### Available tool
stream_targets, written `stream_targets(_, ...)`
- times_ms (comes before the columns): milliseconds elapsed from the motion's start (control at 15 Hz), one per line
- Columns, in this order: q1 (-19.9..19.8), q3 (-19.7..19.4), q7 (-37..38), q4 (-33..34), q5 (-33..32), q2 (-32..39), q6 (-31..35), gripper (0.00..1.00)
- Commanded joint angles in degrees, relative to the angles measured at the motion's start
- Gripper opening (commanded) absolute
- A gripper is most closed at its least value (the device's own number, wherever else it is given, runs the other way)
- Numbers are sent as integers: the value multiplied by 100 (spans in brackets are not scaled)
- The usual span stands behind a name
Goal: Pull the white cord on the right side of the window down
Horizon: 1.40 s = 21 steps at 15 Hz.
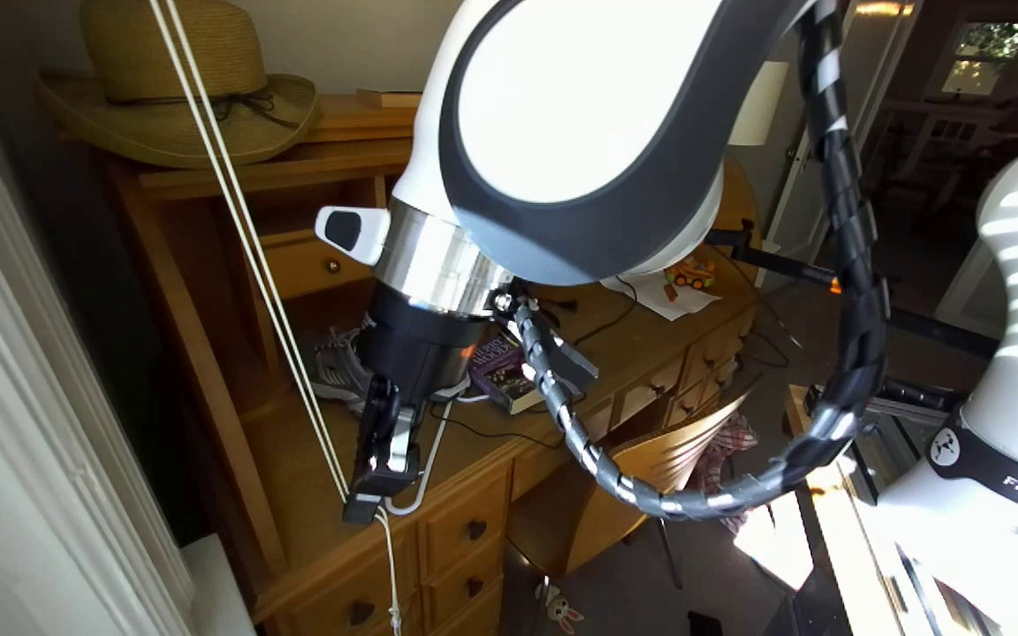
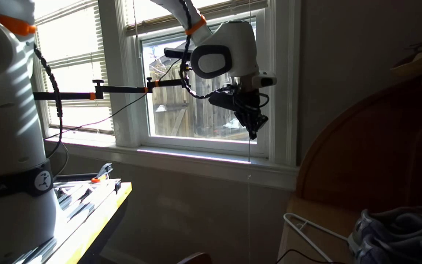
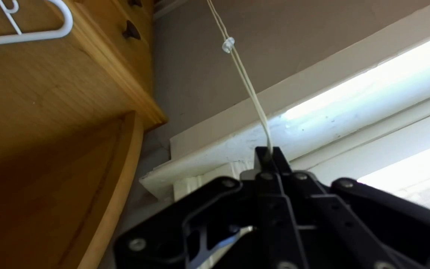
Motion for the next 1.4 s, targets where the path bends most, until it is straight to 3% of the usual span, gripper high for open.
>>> stream_targets(0, -62, -37, -22, 25, -79, 817, -140, 0)
stream_targets(267, -61, -42, -16, 133, -101, 1035, -202, 0)
stream_targets(333, -985, 870, 329, 112, -590, 1019, -87, 0)
stream_targets(467, -1380, 1256, 602, 145, -995, 1109, -41, 0)
stream_targets(533, -1568, 1419, 812, 147, -1276, 1146, -6, 27)
stream_targets(600, -1763, 1569, 1004, 149, -1559, 1181, -20, 28)
stream_targets(1000, -2437, 1868, 1910, 247, -3167, 2150, -108, 72)
stream_targets(1267, -2826, 2278, 2284, 7, -3280, 1757, -126, 100)
stream_targets(1333, -2879, 2366, 2424, -122, -3220, 1508, -176, 100)
